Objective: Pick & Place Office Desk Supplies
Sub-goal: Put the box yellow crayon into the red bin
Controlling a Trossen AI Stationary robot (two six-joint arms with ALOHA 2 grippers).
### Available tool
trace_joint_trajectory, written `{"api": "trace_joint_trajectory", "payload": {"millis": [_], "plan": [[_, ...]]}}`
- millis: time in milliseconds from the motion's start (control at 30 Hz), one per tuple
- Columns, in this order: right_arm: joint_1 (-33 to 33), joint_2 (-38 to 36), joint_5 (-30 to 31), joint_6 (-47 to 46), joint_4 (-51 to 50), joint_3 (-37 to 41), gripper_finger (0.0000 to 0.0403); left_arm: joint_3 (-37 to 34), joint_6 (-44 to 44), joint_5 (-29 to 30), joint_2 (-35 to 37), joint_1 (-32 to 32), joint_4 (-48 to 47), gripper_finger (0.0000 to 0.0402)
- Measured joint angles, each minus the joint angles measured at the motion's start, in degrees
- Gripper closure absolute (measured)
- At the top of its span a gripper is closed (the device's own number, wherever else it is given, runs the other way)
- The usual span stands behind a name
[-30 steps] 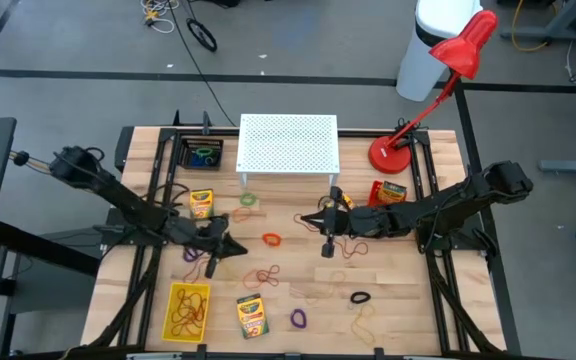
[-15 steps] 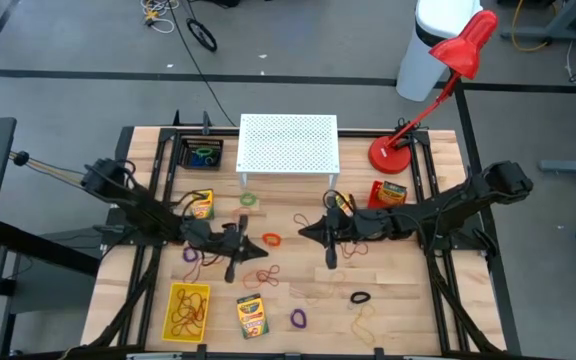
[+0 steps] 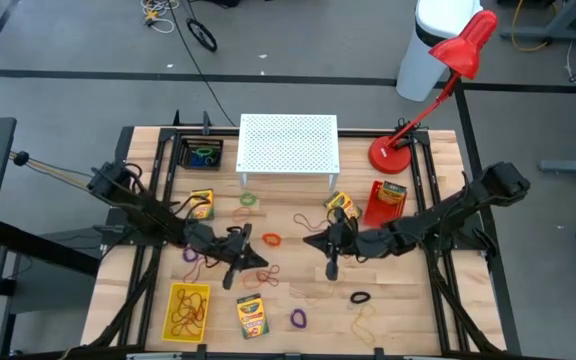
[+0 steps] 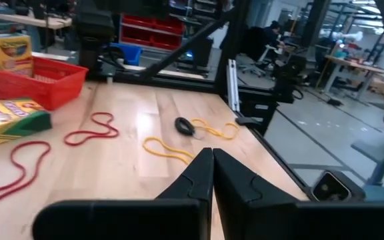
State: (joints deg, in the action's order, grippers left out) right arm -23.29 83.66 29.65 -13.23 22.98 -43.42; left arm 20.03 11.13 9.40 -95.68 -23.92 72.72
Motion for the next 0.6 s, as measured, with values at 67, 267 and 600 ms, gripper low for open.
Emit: {"api": "trace_joint_trajectory", "payload": {"millis": [67, 267, 600], "plan": [[0.1, 0.0, -1.2, 0.0, 0.4, 0.0, 0.0386, 0.0, 0.0, -0.2, 0.0, -0.7, -0.3, 0.0386], [0.0, 0.0, -2.3, 0.0, -0.4, 0.0, 0.0386, 0.3, 0.4, 2.9, 0.0, -4.2, -2.5, 0.0386], [0.0, 0.0, -3.8, 0.0, -0.5, 0.0, 0.0386, 6.5, 2.6, 12.4, 0.0, -8.2, -15.6, 0.0386]]}}
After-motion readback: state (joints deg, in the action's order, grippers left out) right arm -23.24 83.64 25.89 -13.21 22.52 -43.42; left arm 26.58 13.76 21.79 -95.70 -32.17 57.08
